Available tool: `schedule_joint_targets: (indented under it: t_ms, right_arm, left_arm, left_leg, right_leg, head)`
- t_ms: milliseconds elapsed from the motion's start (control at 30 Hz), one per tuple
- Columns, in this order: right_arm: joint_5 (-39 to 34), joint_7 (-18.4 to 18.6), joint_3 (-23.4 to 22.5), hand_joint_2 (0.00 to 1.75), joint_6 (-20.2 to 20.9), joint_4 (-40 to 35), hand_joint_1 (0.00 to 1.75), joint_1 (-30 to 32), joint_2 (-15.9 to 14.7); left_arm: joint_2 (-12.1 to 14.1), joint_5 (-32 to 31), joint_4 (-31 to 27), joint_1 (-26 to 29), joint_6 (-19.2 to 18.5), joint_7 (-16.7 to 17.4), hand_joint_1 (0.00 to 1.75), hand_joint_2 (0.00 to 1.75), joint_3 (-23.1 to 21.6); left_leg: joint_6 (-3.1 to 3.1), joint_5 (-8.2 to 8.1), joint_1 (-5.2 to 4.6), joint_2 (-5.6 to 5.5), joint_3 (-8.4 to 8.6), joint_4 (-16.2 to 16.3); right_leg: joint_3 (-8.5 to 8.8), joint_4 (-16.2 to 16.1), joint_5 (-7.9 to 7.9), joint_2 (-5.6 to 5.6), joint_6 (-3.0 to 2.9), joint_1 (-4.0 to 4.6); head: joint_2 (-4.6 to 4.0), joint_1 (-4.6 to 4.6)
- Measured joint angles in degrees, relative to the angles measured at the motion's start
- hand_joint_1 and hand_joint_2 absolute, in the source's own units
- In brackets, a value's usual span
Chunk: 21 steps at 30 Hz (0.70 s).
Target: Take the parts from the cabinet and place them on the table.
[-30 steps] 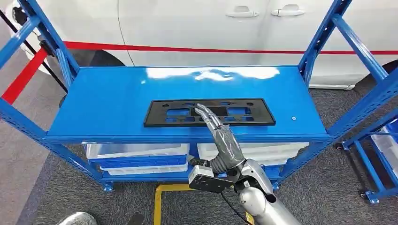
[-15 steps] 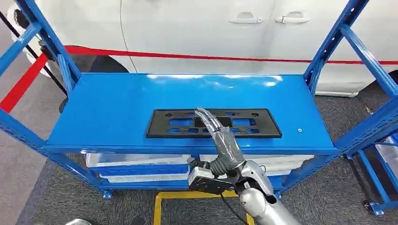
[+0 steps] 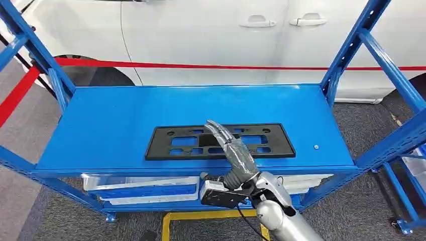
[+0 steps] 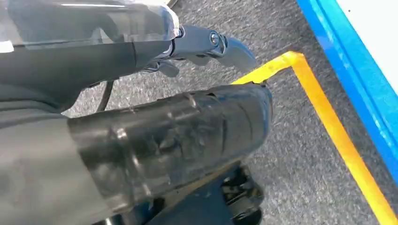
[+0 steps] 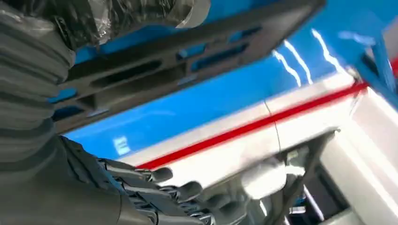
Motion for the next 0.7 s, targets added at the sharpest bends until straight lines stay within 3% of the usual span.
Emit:
schedule_joint_targets:
  t_ms: [67,100,133,167,233,267,300,333,367,400,433,467,500,567,633,667,700]
  right_arm:
    - [0.1,0.0,0.4,1.75,0.5,0.7,0.0,-0.6,0.0]
    - [0.1,0.0,0.6,1.75,0.7,1.0,0.0,-1.0,0.1]
    - [0.2,0.0,0.7,1.75,1.2,1.3,0.0,-1.3,0.0]
    - [0.2,0.0,0.9,1.75,1.7,1.6,0.0,-1.8,0.0]
    - [0.2,0.0,1.3,1.75,2.6,2.4,0.0,-2.3,0.0]
    - [0.2,0.1,1.4,1.75,2.8,2.9,0.0,-2.3,0.0]
    - [0.2,0.1,1.6,1.75,3.0,3.4,0.0,-2.3,-0.1]
    - [0.2,0.1,1.6,1.75,3.1,3.8,0.0,-2.4,-0.1]
    - [0.2,0.1,1.7,1.75,3.2,4.1,0.0,-2.5,-0.2]
    - [0.2,0.1,1.7,1.75,3.2,4.3,0.0,-2.7,-0.2]
    - [0.2,0.1,1.9,1.75,3.2,4.5,0.0,-2.9,-0.2]
    - [0.2,0.1,2.0,1.75,3.2,4.9,0.0,-3.1,-0.3]
    - [0.2,0.1,2.1,1.75,3.2,5.0,0.0,-3.3,-0.3]
    - [0.2,0.1,2.2,1.75,3.2,5.4,0.0,-3.3,-0.3]
    - [0.1,0.1,2.3,1.75,3.2,5.5,0.0,-3.4,-0.3]
    - [0.0,0.1,2.3,1.75,3.3,5.6,0.0,-3.6,-0.3]
    - [0.0,0.1,2.3,1.75,3.5,5.7,0.0,-3.8,-0.3]
  left_arm:
    - [0.0,-0.3,0.0,0.1,-0.1,0.1,0.0,0.0,-0.3]
    - [0.0,-0.3,0.0,0.0,-0.1,0.1,0.0,0.0,-0.5]
    - [-0.1,-0.4,0.0,0.0,-0.1,0.1,0.0,0.0,-0.7]
    - [-0.1,-0.4,0.0,-0.1,-0.1,0.1,0.0,0.0,-0.9]
    - [-0.1,-0.4,0.0,-0.3,-0.3,0.1,0.0,0.0,-1.1]
    - [-0.1,-0.4,0.0,-0.2,-0.4,0.1,0.0,0.0,-1.1]
    - [-0.1,-0.4,0.0,-0.2,-0.5,0.1,0.0,0.0,-1.1]
    - [-0.1,-0.4,0.0,-0.1,-0.5,0.1,0.0,0.0,-1.1]
    - [-0.1,-0.4,0.0,-0.1,-0.6,0.1,0.0,0.0,-1.1]
    - [-0.1,-0.4,0.0,-0.1,-0.6,0.1,0.0,0.0,-1.1]
    - [-0.1,-0.4,0.0,-0.2,-0.6,0.1,0.0,0.0,-1.1]
    - [-0.1,-0.4,0.0,-0.2,-0.6,0.1,0.0,0.0,-1.1]
    - [-0.1,-0.4,0.0,-0.3,-0.6,0.1,0.0,0.0,-1.1]
    - [-0.1,-0.4,0.0,-0.4,-0.6,0.1,0.0,0.0,-1.1]
    - [-0.1,-0.4,0.0,-0.4,-0.6,0.1,0.0,0.0,-1.1]
    - [-0.1,-0.3,0.0,-0.4,-0.4,0.2,0.0,0.0,-1.1]
    - [-0.1,-0.3,0.0,-0.5,0.2,0.6,0.0,0.0,-1.1]
  left_leg:
    - [0.4,-0.23,-0.07,-0.17,-0.05,-0.2]
    - [0.74,-0.12,0.51,-0.2,0.45,-0.9]
    - [0.98,-0.1,0.64,-0.22,0.96,-1.3]
    - [1.38,-0.33,0.67,-0.13,1.28,-1.4]
    - [1.68,-0.79,0.67,-0.08,1.65,-1.4]
    - [1.69,-1.1,0.67,-0.09,1.93,-1.4]
    - [1.65,-1.37,0.69,-0.15,2.29,-1.4]
    - [1.57,-1.77,0.74,-0.23,2.89,-1.4]
    - [1.43,-2.25,0.78,-0.31,3.56,-1.3]
    - [1.22,-2.79,0.86,-0.36,4.29,-1.2]
    - [0.85,-3.42,0.9,-0.35,4.92,-1.1]
    - [0.41,-3.75,0.63,-0.33,4.91,-1.1]
    - [0.05,-3.94,0.59,-0.41,4.69,-0.9]
    - [-0.45,-4.0,0.6,-0.17,4.77,-1.3]
    - [-1.12,-4.87,0.82,-0.05,4.96,-0.9]
    - [-1.29,-5.89,0.83,-0.04,4.06,1.5]
    - [-1.4,-7.4,0.83,-0.04,2.06,5.1]
  right_leg:
    - [0.27,-0.5,-0.16,-0.14,0.46,-0.07]
    - [0.53,-0.5,-0.48,-0.21,0.93,0.29]
    - [0.32,0.4,-0.98,-0.18,1.22,-0.04]
    - [-1.2,3.5,-2.5,-0.23,1.43,-0.1]
    - [-6.37,12.5,-6.03,-0.23,1.89,-0.5]
    - [-9.13,16.7,-6.92,-0.24,2.1,-0.65]
    - [-10.45,18.0,-6.31,-0.25,2.23,-0.83]
    - [-10.46,16.5,-4.09,-0.27,2.34,-1.07]
    - [-9.14,12.6,-0.72,-0.29,2.35,-1.2]
    - [-7.17,7.5,2.85,-0.32,2.3,-1.29]
    - [-5.47,2.2,5.44,-0.39,2.19,-1.37]
    - [-4.96,2.2,4.25,-0.34,2.11,-0.95]
    - [-4.06,0.6,3.53,-0.37,1.65,-0.73]
    - [-4.43,0.9,3.27,-0.18,1.02,-0.54]
    - [-3.59,0.2,3.18,-0.1,0.3,-1.07]
    - [-3.18,0.1,2.96,-0.17,-0.07,-1.05]
    - [-3.02,0.1,2.78,-0.29,-0.35,-1.02]
  head:
    - [0.0,0.04]
    - [0.0,0.0]
    - [0.0,0.07]
    - [0.0,0.13]
    - [0.0,0.09]
    - [0.0,0.13]
    - [0.0,0.11]
    - [0.0,0.13]
    - [0.0,0.13]
    - [0.0,0.13]
    - [0.0,0.15]
    - [0.0,0.2]
    - [0.0,0.13]
    - [0.0,0.07]
    - [0.0,0.04]
    - [0.0,-0.06]
    - [0.0,-0.11]
